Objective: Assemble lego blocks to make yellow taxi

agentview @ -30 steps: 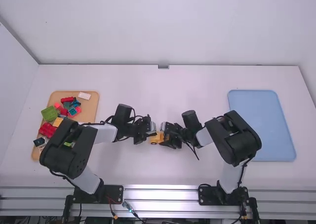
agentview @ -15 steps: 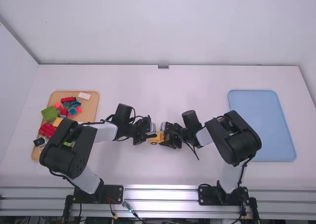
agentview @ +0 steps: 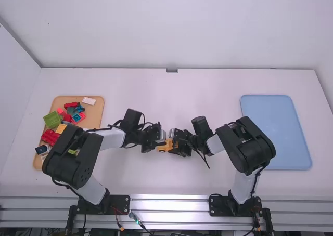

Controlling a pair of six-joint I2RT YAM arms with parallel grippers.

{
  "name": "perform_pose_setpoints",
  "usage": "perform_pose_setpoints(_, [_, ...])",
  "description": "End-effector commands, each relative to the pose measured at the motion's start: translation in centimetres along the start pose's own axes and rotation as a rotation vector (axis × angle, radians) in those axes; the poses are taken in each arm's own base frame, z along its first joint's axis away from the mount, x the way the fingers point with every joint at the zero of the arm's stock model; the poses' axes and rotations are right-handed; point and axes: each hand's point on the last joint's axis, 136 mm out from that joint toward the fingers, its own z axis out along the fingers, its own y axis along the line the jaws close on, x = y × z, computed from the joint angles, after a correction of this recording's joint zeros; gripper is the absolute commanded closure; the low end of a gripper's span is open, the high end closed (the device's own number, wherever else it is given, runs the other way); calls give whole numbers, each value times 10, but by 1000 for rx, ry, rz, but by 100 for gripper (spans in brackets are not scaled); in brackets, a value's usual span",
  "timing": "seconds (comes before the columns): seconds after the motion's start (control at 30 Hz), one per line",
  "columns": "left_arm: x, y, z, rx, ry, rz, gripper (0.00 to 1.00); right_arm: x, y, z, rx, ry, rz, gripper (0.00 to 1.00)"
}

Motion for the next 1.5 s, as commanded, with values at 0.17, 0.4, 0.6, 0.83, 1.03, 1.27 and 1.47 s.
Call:
perform_pose_setpoints(0.17, [18, 7, 2, -43, 101, -29, 98, 7, 3, 3, -9, 22, 19, 47])
perform_pose_setpoints(0.4, [27, 9, 0, -62, 148, -42, 98, 7, 3, 3, -9, 21, 19, 47])
perform_pose_setpoints(0.6, [30, 5, 1, -48, 153, -42, 98, 7, 3, 3, -9, 21, 19, 47])
perform_pose_setpoints(0.83, [41, 4, -1, -63, 208, -65, 98, 7, 3, 3, -10, 21, 18, 47])
perform_pose_setpoints(1.03, [43, 2, -1, -59, 211, -80, 98, 7, 3, 3, -9, 21, 18, 47])
perform_pose_setpoints(1.27, [48, -1, 2, -52, 221, -87, 98, 7, 3, 3, -9, 21, 18, 47])
perform_pose_setpoints(1.47, [60, 0, 9, -39, 245, -107, 98, 7, 3, 3, -9, 21, 18, 47])
